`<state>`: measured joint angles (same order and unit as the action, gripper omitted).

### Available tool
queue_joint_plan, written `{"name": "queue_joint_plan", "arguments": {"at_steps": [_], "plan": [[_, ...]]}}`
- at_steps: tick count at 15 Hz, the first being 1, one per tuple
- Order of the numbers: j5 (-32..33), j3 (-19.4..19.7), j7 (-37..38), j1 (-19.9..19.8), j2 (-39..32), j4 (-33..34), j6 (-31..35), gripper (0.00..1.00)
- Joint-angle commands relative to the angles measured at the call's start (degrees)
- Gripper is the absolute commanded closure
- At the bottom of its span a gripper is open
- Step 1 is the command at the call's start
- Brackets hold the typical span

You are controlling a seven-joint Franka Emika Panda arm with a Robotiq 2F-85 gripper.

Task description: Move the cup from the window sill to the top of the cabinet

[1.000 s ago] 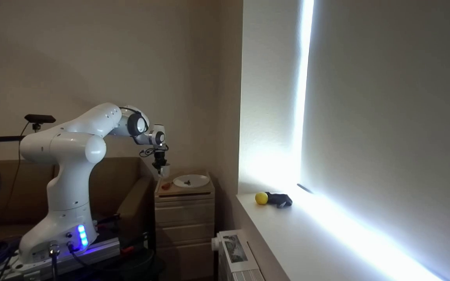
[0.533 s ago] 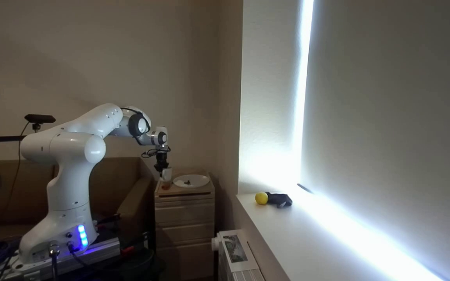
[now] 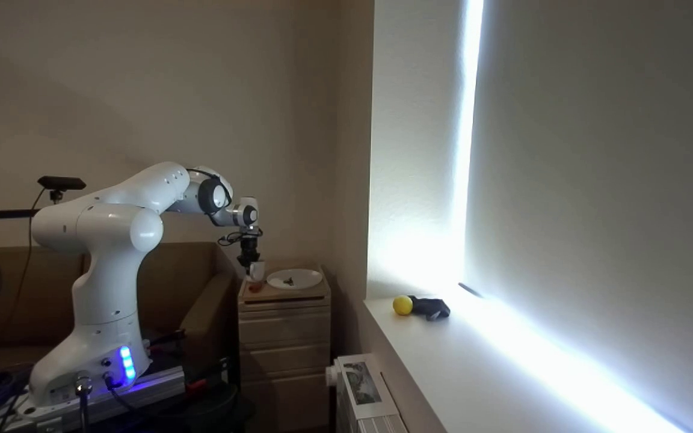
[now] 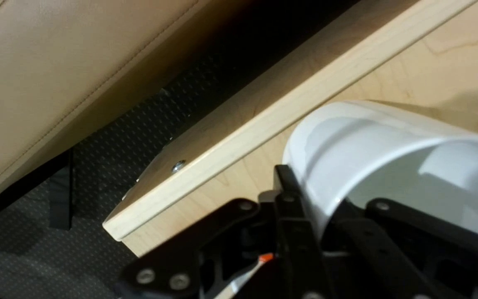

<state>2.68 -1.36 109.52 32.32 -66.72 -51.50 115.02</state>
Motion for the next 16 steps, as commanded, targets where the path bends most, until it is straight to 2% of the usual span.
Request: {"name": "queue_joint_plan", "arguments": {"at_steps": [1,11,12,14,16], "plan": [[-0.78,-0.31,0.69,-0.48,-2.10,2.32,2.17,0.99],[-2.46,-0.70,3.00,-1.40,-2.88,2.59,5.73,0.99],[-2.63,-0.58,3.47,-1.36,-2.79,2.54,5.58,0.70],[-2.46,-0.53,3.19,-1.25,-2.58,2.47,4.91,0.64],[-2.56,-0.84,2.71,-1.27,-2.32,2.45,4.66,0.49]]}}
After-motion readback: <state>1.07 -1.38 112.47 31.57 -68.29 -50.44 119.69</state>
